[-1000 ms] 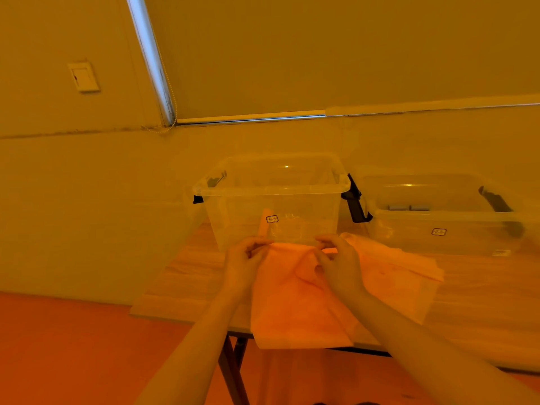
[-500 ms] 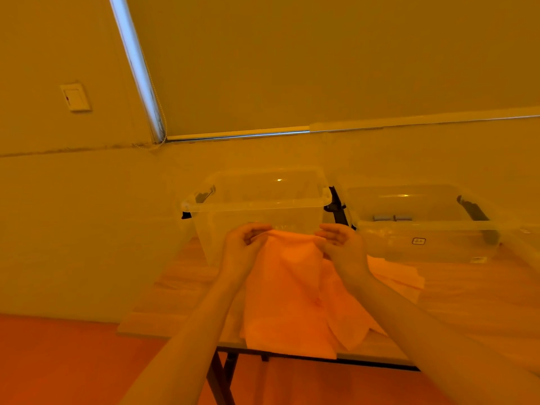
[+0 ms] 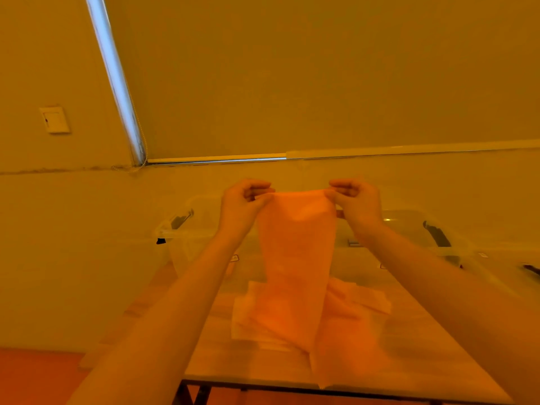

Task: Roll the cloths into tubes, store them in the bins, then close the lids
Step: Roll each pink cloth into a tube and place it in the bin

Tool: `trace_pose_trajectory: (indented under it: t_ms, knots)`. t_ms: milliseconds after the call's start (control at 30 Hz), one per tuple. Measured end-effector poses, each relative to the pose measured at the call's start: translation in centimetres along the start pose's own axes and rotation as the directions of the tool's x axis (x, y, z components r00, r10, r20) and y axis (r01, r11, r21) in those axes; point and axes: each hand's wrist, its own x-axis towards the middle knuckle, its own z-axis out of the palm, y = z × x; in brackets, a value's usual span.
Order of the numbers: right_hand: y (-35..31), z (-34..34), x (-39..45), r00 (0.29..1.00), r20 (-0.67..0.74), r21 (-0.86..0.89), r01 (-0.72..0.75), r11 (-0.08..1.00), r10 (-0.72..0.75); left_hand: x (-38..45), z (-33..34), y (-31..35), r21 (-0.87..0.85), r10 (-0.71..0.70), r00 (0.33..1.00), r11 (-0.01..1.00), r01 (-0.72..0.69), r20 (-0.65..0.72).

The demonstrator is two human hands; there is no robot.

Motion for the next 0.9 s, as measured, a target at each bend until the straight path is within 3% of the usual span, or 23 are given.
trace_pose_trajectory:
  t_ms: [500,900]
  knots:
    - [-10.3,1.4,8.1,0.988,0.055,0.088,0.14,0.986,-0.145,8.9,-0.4,6.6,-0.057,0.146,0.989,0.988,-0.146,0.005]
    - [-2.2,4.0,9.9,0.988,0.153,-0.013,-0.011,1.0,0.013,10.8,0.1,-1.6,0.158,0.036,0.999,0.987,-0.035,-0.003]
